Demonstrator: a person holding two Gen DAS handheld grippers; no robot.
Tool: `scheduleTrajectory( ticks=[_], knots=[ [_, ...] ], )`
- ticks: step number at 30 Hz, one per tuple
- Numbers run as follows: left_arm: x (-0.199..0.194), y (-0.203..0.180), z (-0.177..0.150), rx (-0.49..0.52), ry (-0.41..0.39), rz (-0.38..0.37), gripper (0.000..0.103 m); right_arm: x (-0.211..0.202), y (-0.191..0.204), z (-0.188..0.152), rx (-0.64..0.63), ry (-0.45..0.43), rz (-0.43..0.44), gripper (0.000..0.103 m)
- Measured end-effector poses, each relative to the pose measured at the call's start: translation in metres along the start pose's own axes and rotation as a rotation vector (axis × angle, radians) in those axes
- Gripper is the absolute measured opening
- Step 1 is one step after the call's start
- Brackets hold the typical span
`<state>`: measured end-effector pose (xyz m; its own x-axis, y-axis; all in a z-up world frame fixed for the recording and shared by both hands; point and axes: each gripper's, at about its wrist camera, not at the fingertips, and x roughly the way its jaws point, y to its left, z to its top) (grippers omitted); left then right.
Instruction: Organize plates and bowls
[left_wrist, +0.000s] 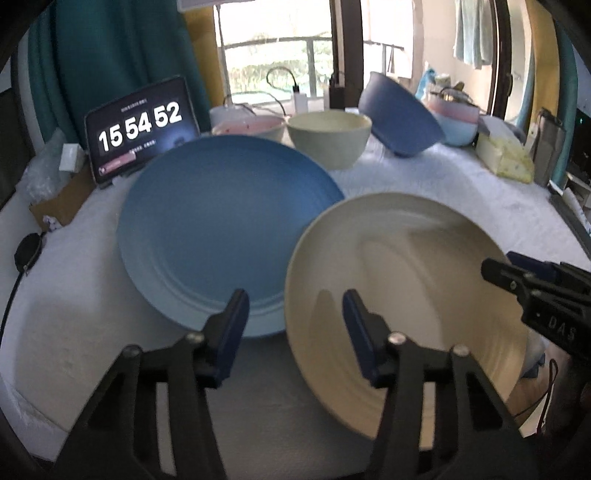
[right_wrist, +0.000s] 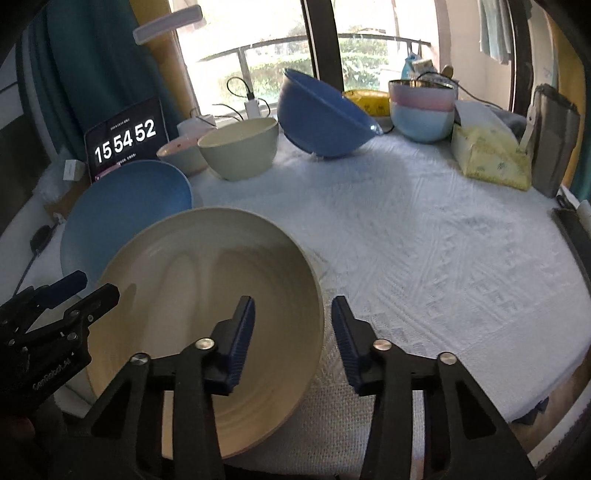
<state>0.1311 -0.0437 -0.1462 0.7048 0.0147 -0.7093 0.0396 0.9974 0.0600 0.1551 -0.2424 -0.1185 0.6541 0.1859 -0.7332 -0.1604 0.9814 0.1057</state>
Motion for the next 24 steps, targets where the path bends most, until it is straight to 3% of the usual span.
scheduleTrajectory(
  ticks=[6, 13, 24],
  knots=[
    [0.01, -0.008, 0.001, 0.021, 0.039, -0.003, 0.039, 0.015, -0.008, -0.001, 0.003, 0.033, 0.011, 0.021],
    [0.012, -0.012, 0.009, 0.03, 0.057, -0.005, 0.032, 0.017, -0.015, 0.004, 0.008, 0.021, 0.038, 0.018],
    [0.01, -0.041, 0.033, 0.078, 0.021, -0.037, 0.032, 0.007, -0.045, 0.026, 0.054, -0.039, 0.015, 0.018]
  ],
)
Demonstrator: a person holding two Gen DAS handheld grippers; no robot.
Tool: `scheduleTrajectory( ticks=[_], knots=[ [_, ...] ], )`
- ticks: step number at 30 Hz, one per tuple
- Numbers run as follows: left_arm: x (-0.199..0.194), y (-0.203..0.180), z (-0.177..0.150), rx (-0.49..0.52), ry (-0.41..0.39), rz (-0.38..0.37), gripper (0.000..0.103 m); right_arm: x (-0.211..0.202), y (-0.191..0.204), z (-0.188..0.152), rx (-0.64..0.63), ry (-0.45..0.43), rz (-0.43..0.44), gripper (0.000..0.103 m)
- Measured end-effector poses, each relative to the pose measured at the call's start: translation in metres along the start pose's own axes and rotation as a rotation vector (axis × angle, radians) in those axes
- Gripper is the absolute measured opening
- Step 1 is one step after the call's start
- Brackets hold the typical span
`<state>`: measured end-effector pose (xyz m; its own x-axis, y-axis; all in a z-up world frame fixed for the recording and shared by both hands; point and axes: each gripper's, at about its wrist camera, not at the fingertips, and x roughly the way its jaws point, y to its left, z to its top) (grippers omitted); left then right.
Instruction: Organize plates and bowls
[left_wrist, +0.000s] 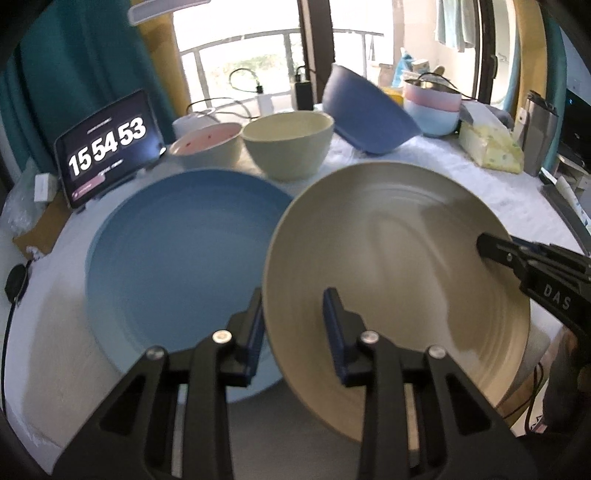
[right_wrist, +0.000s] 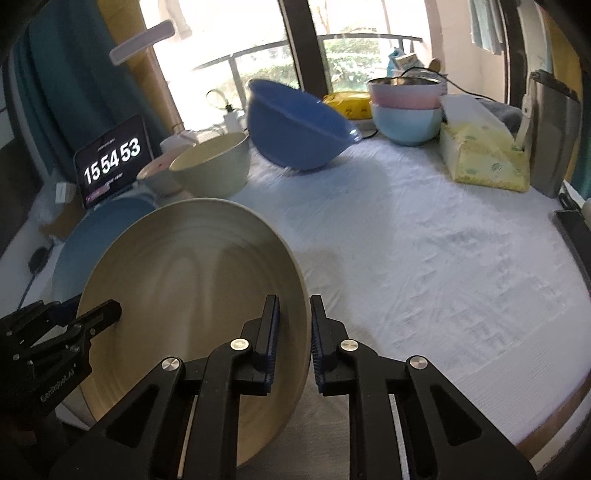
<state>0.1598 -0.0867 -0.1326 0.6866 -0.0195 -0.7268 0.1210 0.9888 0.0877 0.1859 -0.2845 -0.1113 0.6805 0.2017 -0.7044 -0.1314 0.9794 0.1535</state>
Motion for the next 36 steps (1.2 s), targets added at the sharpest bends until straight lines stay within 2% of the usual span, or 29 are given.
scheduleTrajectory(
  ticks=[12, 24, 31, 34, 36],
  knots=[
    [0.021, -0.034, 0.033, 0.057, -0.002, -0.054, 0.032, 0.01, -0.04, 0.021, 0.071, -0.014, -0.063, 0.018],
    [0.048, -0.04, 0.039, 0.067, 0.079, -0.059, 0.033, 0.027, -0.049, 0.021, 0.086, 0.038, -0.097, 0.018],
    [0.038, -0.034, 0.04, 0.054, 0.039, -0.049, 0.036, 0.025, -0.052, 0.023, 0.125, 0.044, -0.124, 0.019],
    [0.031, -0.026, 0.04, 0.018, 0.019, -0.059, 0.046, 0.018, -0.049, 0.025, 0.125, 0.025, -0.138, 0.021],
    [0.026, -0.02, 0.041, -0.002, 0.004, -0.065, 0.046, 0.013, -0.047, 0.026, 0.124, 0.009, -0.146, 0.022]
  ],
)
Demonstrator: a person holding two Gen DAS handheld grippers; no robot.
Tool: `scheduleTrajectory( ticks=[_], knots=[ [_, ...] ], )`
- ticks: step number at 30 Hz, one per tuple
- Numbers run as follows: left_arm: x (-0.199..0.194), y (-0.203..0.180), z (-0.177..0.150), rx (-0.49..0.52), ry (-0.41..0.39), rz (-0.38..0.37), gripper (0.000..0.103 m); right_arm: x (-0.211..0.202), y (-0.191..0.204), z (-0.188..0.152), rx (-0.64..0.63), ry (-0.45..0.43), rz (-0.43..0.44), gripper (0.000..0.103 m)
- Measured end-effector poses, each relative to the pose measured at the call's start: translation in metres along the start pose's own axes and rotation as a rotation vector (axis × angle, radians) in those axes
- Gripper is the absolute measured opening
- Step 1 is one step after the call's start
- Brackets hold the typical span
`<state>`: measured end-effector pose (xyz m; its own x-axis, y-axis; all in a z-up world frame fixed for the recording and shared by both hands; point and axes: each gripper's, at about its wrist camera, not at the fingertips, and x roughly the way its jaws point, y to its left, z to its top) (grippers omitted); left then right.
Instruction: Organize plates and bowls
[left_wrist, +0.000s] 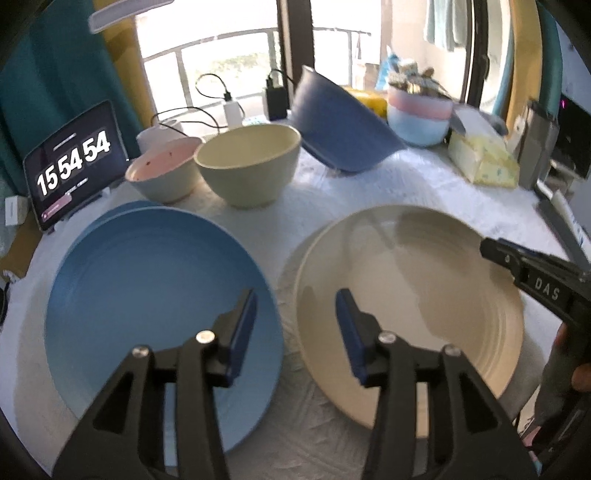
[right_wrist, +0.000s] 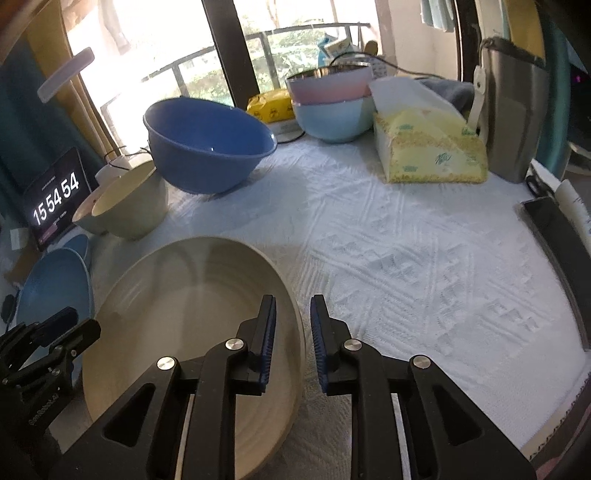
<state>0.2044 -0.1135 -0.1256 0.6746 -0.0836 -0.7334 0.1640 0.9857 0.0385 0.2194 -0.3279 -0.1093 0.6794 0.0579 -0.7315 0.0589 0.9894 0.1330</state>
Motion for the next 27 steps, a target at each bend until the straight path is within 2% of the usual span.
scheduleTrajectory(
  ticks=[11, 19, 27],
  knots=[
    [-0.031, 0.033, -0.004, -0.091, -0.098, -0.01, 0.047, -0.024, 0.027, 0.002, -0.05, -0.054, -0.005, 0.027],
    [-0.052, 0.068, -0.01, -0.142, -0.174, 0.025, 0.047, -0.032, 0.059, 0.003, -0.111, -0.068, 0.014, 0.027],
    [-0.059, 0.109, -0.022, -0.213, -0.191, 0.061, 0.047, -0.029, 0.1, 0.001, -0.181, -0.056, 0.052, 0.027]
  ],
)
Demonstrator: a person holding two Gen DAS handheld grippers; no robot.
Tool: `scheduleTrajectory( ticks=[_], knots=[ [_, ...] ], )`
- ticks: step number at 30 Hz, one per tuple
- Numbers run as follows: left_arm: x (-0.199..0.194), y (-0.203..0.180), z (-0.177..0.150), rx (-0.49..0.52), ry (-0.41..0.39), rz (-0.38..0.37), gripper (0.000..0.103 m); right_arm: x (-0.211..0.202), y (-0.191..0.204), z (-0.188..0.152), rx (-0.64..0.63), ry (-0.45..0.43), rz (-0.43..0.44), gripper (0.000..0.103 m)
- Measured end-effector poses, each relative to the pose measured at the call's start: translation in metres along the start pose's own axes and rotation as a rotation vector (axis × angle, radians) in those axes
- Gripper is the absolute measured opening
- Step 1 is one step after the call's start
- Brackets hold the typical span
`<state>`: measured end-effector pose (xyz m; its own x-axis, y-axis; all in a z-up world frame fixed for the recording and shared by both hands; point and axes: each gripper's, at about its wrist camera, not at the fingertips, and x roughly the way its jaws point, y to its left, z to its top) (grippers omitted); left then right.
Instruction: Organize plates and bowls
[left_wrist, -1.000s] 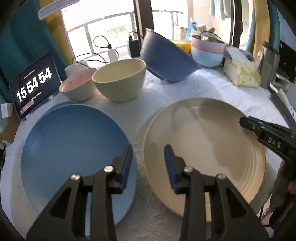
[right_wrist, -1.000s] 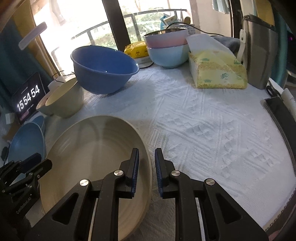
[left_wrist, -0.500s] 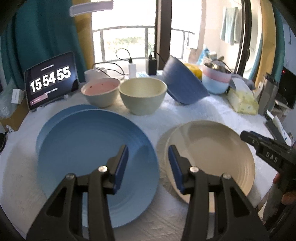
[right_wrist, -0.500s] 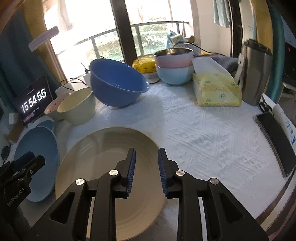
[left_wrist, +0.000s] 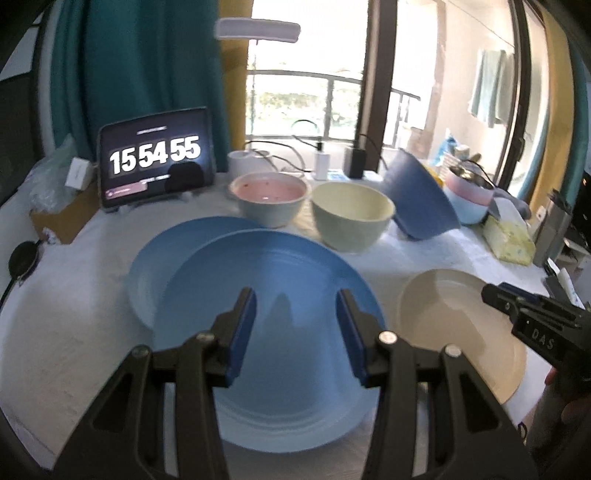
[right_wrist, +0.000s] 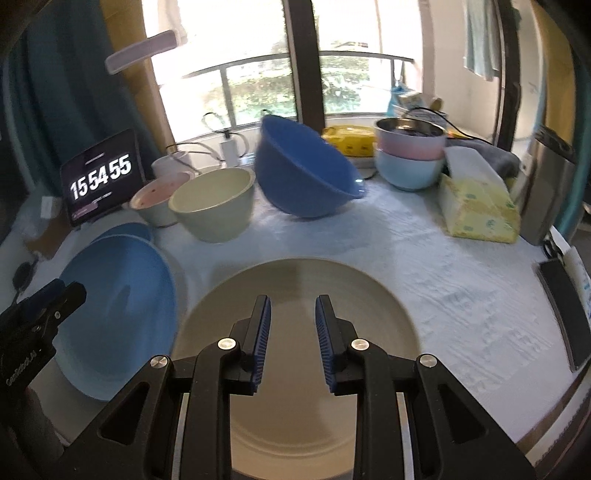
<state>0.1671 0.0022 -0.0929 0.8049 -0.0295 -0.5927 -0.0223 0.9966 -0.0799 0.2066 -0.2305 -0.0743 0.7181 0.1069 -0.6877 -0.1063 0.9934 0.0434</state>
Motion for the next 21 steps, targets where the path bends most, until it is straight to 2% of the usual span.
scheduleTrajectory(
  ticks=[16, 21],
  knots=[
    [-0.002, 0.066, -0.002, -0.082, -0.051, 0.122, 0.047, 0.027, 0.069, 0.007, -0.105, 0.051, 0.084, 0.027],
    [0.003, 0.082, -0.006, -0.114, -0.029, 0.146, 0.048, 0.038, 0.084, 0.008, -0.128, 0.078, 0.113, 0.027]
  ],
)
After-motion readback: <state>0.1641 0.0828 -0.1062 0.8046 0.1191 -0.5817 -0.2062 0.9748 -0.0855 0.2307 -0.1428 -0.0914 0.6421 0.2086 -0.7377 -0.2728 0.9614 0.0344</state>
